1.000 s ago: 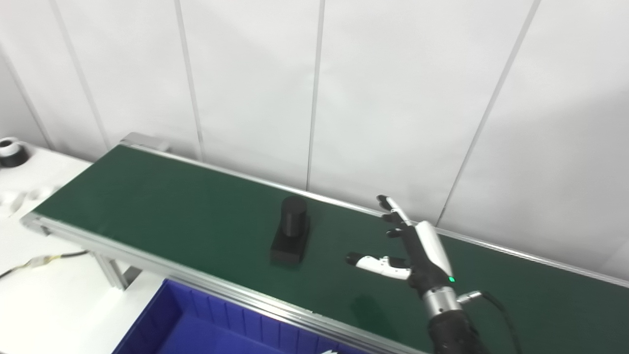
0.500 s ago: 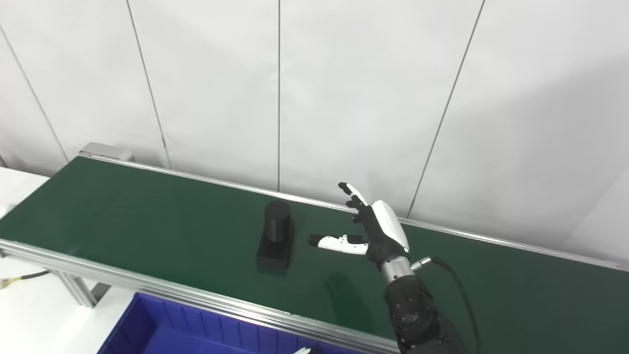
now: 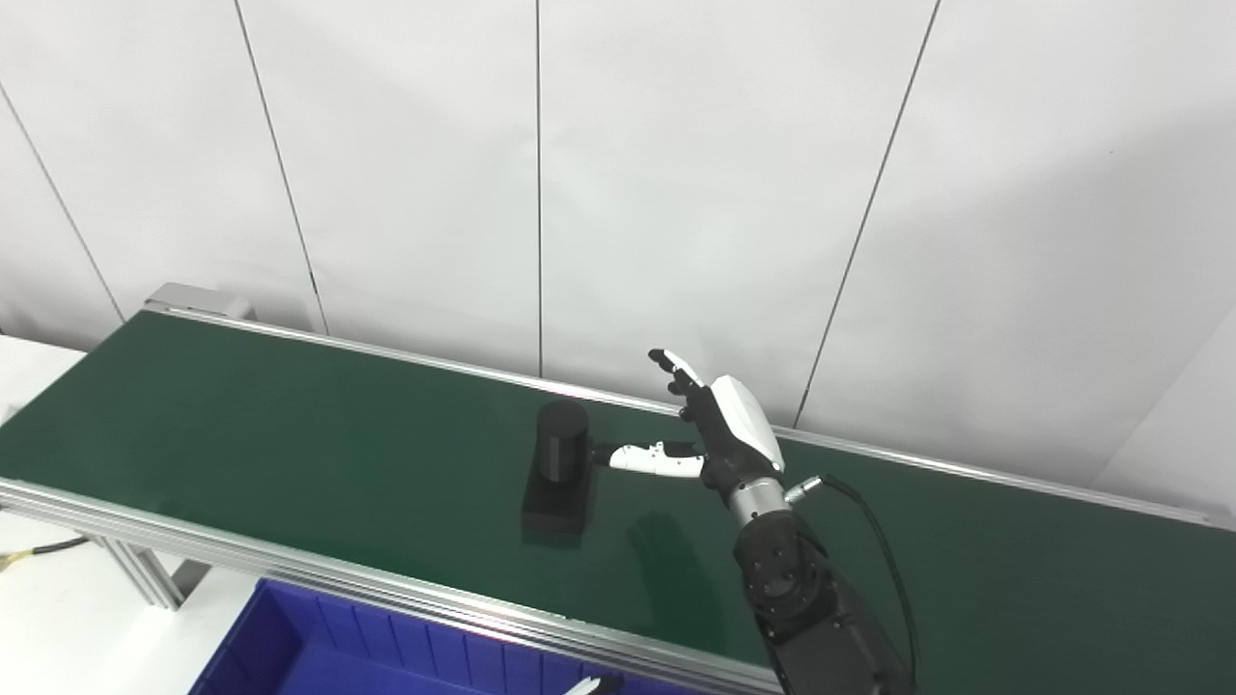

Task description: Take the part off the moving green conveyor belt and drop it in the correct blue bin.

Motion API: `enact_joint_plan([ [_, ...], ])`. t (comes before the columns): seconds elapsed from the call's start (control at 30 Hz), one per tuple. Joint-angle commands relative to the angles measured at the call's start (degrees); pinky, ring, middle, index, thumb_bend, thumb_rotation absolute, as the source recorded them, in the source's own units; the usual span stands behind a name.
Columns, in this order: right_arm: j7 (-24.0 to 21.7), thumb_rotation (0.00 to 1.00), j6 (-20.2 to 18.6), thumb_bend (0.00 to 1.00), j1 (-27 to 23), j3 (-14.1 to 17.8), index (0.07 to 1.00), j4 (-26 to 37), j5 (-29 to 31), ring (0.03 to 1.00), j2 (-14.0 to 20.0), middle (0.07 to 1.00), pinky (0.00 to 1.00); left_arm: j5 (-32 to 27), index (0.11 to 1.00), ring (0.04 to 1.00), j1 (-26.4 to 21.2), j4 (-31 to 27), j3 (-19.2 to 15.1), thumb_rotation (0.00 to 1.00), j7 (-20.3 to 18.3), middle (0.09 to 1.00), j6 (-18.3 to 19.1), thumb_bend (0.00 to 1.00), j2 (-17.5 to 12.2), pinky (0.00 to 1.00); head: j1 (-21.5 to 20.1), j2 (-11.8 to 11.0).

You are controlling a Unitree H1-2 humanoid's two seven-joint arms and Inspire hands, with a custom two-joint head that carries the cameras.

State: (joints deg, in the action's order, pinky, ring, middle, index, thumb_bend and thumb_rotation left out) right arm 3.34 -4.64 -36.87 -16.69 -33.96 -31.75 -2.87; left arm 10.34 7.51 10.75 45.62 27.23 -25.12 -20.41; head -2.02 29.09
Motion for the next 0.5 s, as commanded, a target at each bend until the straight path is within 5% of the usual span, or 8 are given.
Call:
enact_joint_plan([
  [0.0, 1.75, 0.54, 0.80, 1.00, -3.37, -0.07, 0.931, -0.07, 0.68, 0.957, -1.33, 0.939, 0.83, 0.16, 0.910, 0.937, 0.12, -1.58, -0.39, 0.47, 0.42, 0.954, -1.80, 0.83, -0.43, 0.90, 0.03, 0.03],
  [0.47, 7.56, 0.50, 5.47, 1.00, -8.37, -3.65, 0.918, -15.16, 0.77, 0.847, -3.41, 0.882, 0.78, -0.54, 0.913, 0.944, 1.64, -2.40, -1.67, 0.48, -0.60, 0.956, -1.80, 0.85, -0.09, 0.91, -0.16, 0.93],
])
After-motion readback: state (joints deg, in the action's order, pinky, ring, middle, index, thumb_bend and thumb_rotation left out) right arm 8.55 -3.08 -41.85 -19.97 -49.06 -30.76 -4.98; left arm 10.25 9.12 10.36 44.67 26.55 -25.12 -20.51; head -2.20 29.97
